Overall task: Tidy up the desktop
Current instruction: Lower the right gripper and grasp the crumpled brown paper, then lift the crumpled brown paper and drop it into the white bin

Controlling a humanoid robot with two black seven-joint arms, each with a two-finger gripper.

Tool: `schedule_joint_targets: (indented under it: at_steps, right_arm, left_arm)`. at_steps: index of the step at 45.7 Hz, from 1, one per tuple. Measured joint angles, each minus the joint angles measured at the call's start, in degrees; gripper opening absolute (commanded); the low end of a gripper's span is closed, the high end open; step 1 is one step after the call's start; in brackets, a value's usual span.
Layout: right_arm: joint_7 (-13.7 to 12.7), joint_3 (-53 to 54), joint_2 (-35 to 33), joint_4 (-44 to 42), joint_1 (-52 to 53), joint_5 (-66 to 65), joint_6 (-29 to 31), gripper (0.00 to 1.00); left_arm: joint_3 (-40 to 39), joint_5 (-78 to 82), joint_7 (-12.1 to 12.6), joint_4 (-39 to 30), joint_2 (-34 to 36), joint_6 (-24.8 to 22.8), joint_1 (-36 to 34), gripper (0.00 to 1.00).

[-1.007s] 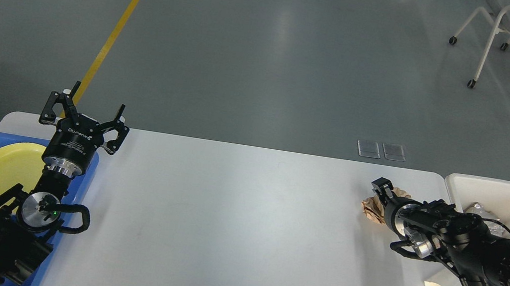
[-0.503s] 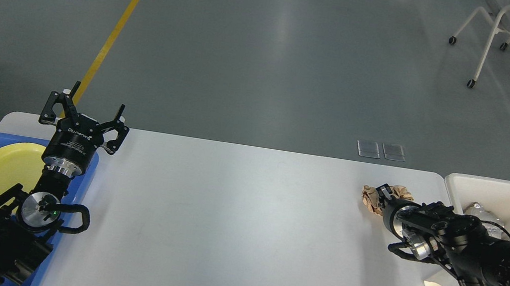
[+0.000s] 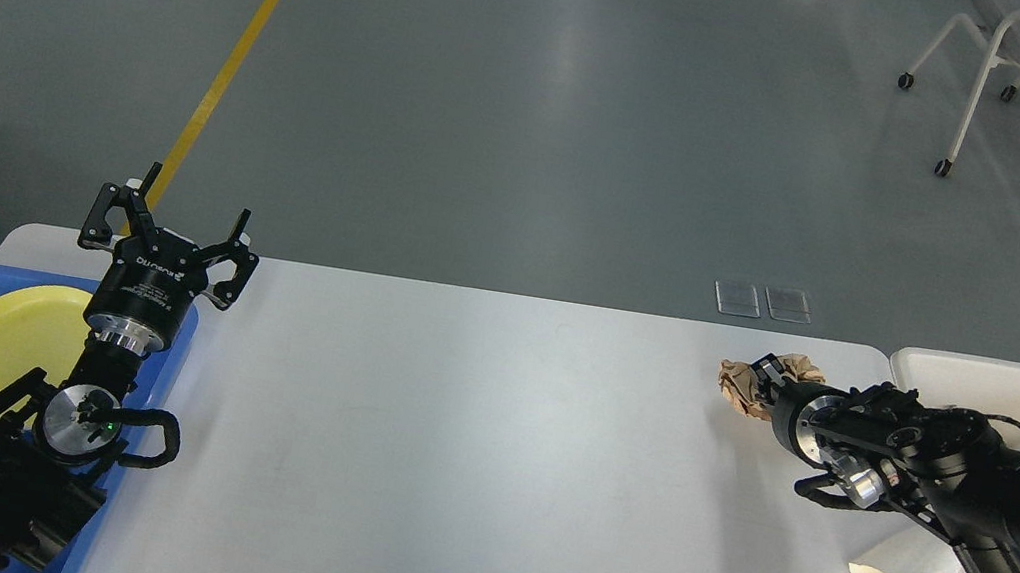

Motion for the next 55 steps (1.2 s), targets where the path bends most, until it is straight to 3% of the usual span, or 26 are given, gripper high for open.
schedule_joint_targets:
  at_steps: [10,20,25,29,36,38,48,55]
  right_arm:
    - [0.22,-14.92,-7.52,16.03,15.55,-6.79,1.72,0.00]
    - [0.80,-28.02,-10.75,35.87,39.56,-13.02,8.58,0.00]
    - [1.03,-31.61,-10.78,44.29,52.25,-14.85,16.35,0.00]
    - [1.55,-32.13,-10.53,48.12,62.06,-15.29,27.93,0.00]
    - [1.76,-30.80,-8.91,49.31,73.91,-14.67,49.20,0.00]
    - [1.74,-30.50,-8.86,49.32,74.62,-14.62,51.00,0.00]
    - [1.40,-31.46,-10.57,47.10,72.30,-15.15,48.85,0.00]
    - [1.09,-34.14,-15.96,37.53,63.60,-16.78,46.38,0.00]
  left_arm:
    - [0.00,0.00,0.00,0.00,0.02,0.00,0.00,0.97]
    - [0.00,-0.01,0.00,-0.01,0.05,0.00,0.00,0.97]
    - [0.00,-0.01,0.00,-0.01,0.05,0.00,0.00,0.97]
    - [0.00,0.00,0.00,-0.01,0.03,0.00,0.00,0.97]
    - [0.00,0.00,0.00,-0.01,0.00,0.00,0.00,0.97]
    - [0.00,0.00,0.00,-0.01,0.00,0.00,0.00,0.97]
    - [0.00,0.00,0.00,-0.01,0.01,0.00,0.00,0.97]
    - [0.00,0.00,0.00,-0.01,0.03,0.00,0.00,0.97]
